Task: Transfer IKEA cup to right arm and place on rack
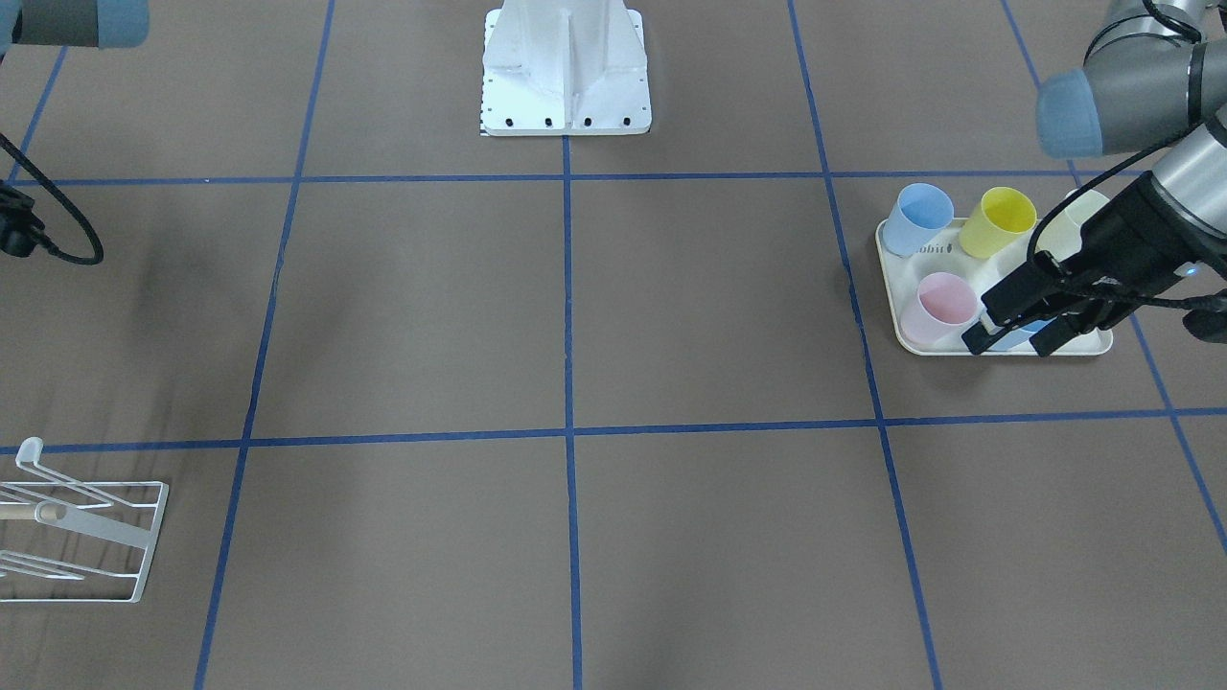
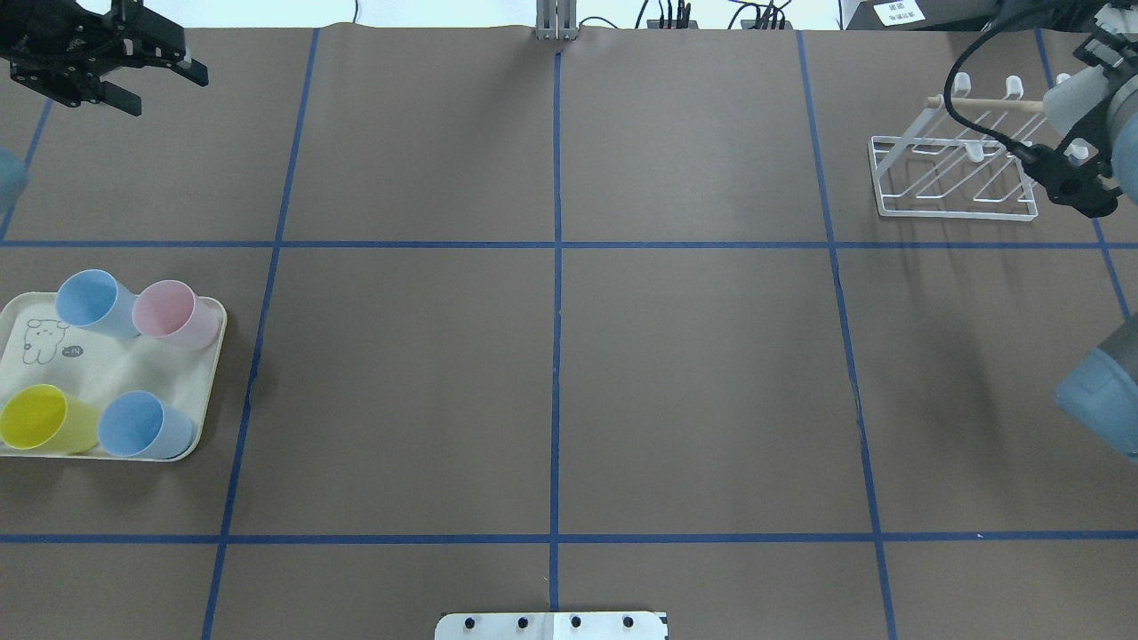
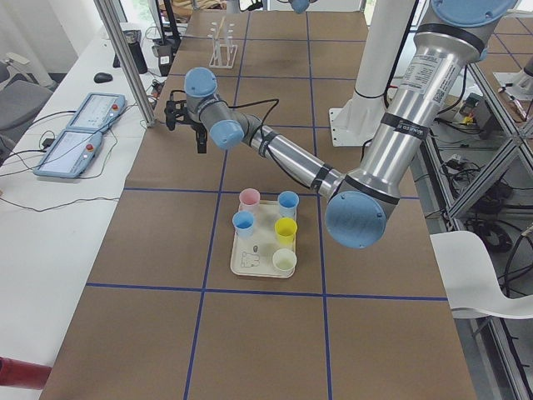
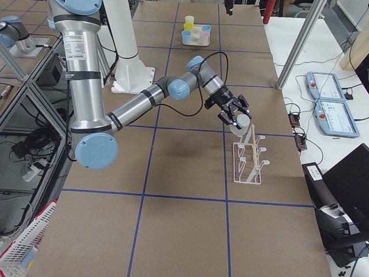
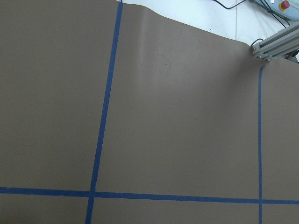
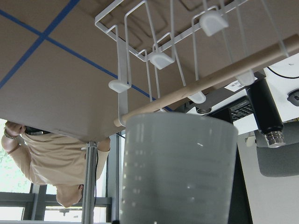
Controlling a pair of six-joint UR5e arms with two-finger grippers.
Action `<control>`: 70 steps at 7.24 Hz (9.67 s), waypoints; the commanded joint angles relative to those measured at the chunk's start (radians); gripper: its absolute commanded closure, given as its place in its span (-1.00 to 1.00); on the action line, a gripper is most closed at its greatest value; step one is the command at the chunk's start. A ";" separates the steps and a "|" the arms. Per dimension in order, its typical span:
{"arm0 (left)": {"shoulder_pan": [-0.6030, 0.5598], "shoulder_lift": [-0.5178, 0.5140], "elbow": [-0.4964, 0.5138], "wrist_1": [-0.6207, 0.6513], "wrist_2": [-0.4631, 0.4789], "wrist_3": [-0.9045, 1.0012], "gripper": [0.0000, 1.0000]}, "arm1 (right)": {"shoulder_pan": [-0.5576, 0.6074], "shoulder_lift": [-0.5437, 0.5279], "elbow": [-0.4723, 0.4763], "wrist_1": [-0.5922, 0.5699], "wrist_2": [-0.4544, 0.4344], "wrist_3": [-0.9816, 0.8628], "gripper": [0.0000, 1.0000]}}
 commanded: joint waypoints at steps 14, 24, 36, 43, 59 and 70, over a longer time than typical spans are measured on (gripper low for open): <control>0.001 -0.011 0.006 -0.001 0.000 -0.002 -1.00 | -0.111 0.060 -0.265 0.118 -0.181 0.012 0.57; 0.009 -0.014 0.006 -0.001 0.000 -0.003 -1.00 | -0.111 0.064 -0.388 0.273 -0.193 0.008 0.40; 0.015 0.000 -0.007 -0.004 0.032 0.009 -1.00 | -0.106 0.101 -0.272 0.267 -0.163 0.055 -0.78; -0.062 0.335 -0.109 -0.004 0.162 0.595 -1.00 | -0.102 0.153 -0.112 0.270 0.319 1.291 -0.94; 0.147 0.389 0.042 -0.053 0.100 0.432 1.00 | -0.128 0.463 -0.119 0.001 0.747 2.144 -0.99; -0.119 -0.079 -0.026 0.322 -0.216 -0.019 1.00 | -0.166 0.555 -0.240 0.303 0.666 2.010 -0.99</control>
